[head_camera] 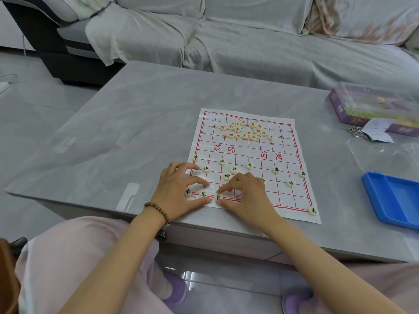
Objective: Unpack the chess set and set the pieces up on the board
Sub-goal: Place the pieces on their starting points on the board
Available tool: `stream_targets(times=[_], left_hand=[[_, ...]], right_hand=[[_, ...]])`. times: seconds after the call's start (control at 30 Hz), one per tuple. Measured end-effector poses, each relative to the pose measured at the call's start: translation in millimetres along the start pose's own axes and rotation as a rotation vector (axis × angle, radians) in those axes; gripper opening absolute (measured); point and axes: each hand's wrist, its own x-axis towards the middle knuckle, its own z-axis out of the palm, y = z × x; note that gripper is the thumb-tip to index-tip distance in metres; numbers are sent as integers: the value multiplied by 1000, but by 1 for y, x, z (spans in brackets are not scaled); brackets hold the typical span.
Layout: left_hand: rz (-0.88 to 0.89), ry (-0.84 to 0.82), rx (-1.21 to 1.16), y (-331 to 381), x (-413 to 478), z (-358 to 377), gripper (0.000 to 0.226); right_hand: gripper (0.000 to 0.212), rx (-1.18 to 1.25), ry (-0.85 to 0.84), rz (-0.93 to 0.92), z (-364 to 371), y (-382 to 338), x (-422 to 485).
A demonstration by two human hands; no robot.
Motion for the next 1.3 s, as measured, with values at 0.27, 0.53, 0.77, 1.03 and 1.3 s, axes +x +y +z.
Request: stream_targets(times=[0.27, 0.53, 0.77, 1.03, 1.3], left_hand=[[26, 56, -24, 0, 3, 2, 65], [-43, 97, -98, 11, 23, -2, 39], [-81, 105, -132, 15, 24, -2, 29], [-178, 24, -577, 57, 27, -16, 20], [-210, -141, -737, 67, 29, -21, 9]], right_hand=[[18, 133, 87, 28, -12, 9, 9], [29, -48, -99, 158, -46, 32, 61], [30, -163, -114, 105, -37, 35, 66], [24, 108, 143, -61, -44, 13, 20], [26, 67, 248, -140, -44, 14, -3]])
